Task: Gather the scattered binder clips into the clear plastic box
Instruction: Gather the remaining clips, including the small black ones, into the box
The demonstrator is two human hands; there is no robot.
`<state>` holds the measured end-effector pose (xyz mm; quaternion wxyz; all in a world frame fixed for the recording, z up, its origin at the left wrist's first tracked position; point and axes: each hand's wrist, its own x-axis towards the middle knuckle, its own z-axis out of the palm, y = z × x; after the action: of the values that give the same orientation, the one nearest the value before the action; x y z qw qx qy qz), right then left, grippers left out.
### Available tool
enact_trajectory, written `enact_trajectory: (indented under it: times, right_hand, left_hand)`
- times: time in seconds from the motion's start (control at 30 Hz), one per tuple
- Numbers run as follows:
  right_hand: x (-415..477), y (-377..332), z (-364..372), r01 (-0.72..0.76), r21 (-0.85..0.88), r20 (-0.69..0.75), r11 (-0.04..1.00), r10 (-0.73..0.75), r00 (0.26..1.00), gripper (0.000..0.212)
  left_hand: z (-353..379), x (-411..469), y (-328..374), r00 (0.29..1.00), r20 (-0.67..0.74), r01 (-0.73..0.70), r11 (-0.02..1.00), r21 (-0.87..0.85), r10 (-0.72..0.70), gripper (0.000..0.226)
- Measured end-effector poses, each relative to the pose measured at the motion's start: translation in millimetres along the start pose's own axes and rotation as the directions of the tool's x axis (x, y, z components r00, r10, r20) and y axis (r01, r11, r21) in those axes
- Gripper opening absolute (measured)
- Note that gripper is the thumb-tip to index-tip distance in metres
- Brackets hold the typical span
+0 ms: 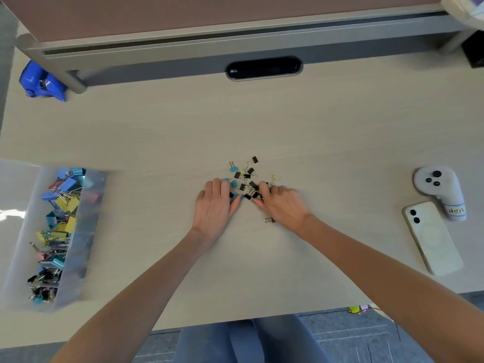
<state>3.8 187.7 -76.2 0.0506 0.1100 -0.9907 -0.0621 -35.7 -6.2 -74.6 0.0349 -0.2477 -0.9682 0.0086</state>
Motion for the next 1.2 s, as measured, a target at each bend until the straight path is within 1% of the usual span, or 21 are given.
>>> enact_trajectory:
  times: [0.07,0.13,0.17,0.27,0.33,0.4,0.5,0.57,0.63,0.67,0.73,0.77,0.8,0.83,0.87,0.9,0.93,0.97,1.03,1.13,1.2]
  right_hand:
    - [0,-2,-2,-0.051,0.025,-0.001,0.998,0.051,0.999,0.039]
    - [0,-4,-5,-0.071,0.054,0.001,0.996,0.071,0.998,0.035]
    - [0,-5,-5,-0.072,0.064,0.002,0.995,0.072,0.997,0.036]
    - [3,-7,-7,-0.126,0.116,0.059,0.985,0.119,0.991,0.053]
    - [6,-10,-10,-0.163,0.125,0.090,0.979,0.153,0.984,0.060]
    - [7,-14,-12,-0.158,0.080,0.115,0.984,0.148,0.982,0.060]
    - [8,-16,-21,-0.150,-0.037,0.136,0.988,0.154,0.979,0.062]
    - [9,-17,-27,-0.138,-0.078,0.219,0.987,0.152,0.964,0.059]
    - [10,-20,-22,-0.103,-0.129,0.305,0.986,0.138,0.942,0.052]
    - [12,-22,-21,-0.072,-0.157,0.371,0.985,0.127,0.920,0.047]
    - [13,-25,-17,0.007,-0.236,0.429,0.972,0.097,0.898,0.034]
    - [14,-26,-16,0.049,-0.214,0.458,0.976,0.056,0.887,0.031]
    - [16,-27,-15,0.075,-0.159,0.458,0.984,0.006,0.889,0.042]
    - [18,-28,-15,0.099,-0.124,0.448,0.987,-0.033,0.894,0.052]
    - [21,-29,-15,0.107,-0.103,0.440,0.989,-0.051,0.897,0.054]
    - [24,-29,-19,0.100,-0.102,0.450,0.990,-0.044,0.892,0.051]
    - [26,-29,-22,0.089,-0.109,0.470,0.990,-0.028,0.882,0.046]
    - [27,-29,-26,0.090,-0.121,0.500,0.989,-0.018,0.866,0.042]
    - [30,-28,-35,0.098,-0.154,0.537,0.983,0.000,0.844,0.035]
    - [32,-25,-39,0.081,-0.111,0.572,0.990,-0.003,0.820,0.034]
    - [32,-23,-38,0.064,-0.075,0.578,0.995,-0.008,0.816,0.035]
  left_hand:
    - [0,-1,1,1.000,-0.007,0.021,0.999,-0.026,-0.022,0.043]
    - [0,-2,1,0.999,-0.001,0.033,0.998,-0.052,-0.034,0.040]
    - [-1,-2,1,0.999,0.007,0.040,0.997,-0.070,-0.039,0.039]
    - [-6,0,2,0.996,0.047,0.083,0.984,-0.160,-0.076,0.038]
    - [-10,2,3,0.992,0.076,0.115,0.968,-0.224,-0.100,0.038]
    - [-14,5,5,0.988,0.115,0.125,0.961,-0.246,-0.099,0.034]
    - [-21,10,10,0.976,0.189,0.146,0.968,-0.203,-0.108,0.031]
    - [-25,12,12,0.962,0.233,0.196,0.956,-0.217,-0.145,0.031]
    - [-28,13,11,0.952,0.247,0.240,0.939,-0.246,-0.178,0.029]
    - [-30,13,9,0.950,0.247,0.253,0.933,-0.257,-0.190,0.027]
    - [-35,13,4,0.942,0.250,0.294,0.908,-0.299,-0.223,0.022]
    - [-36,14,0,0.931,0.265,0.334,0.879,-0.340,-0.251,0.019]
    - [-37,14,-4,0.911,0.302,0.388,0.831,-0.399,-0.280,0.015]
    - [-36,15,-9,0.884,0.355,0.451,0.758,-0.472,-0.304,0.012]
    - [-35,16,-13,0.854,0.408,0.511,0.665,-0.544,-0.323,0.012]
    - [-34,17,-18,0.832,0.440,0.553,0.577,-0.601,-0.339,0.017]
    - [-34,17,-21,0.820,0.452,0.573,0.521,-0.633,-0.352,0.023]
    - [-37,18,-24,0.818,0.453,0.576,0.504,-0.644,-0.356,0.026]
    - [-45,19,-26,0.818,0.459,0.574,0.545,-0.611,-0.346,0.020]
    - [-57,19,-27,0.845,0.451,0.506,0.701,-0.502,-0.287,0.013]
    - [-58,16,-28,0.870,0.444,0.411,0.813,-0.413,-0.214,0.021]
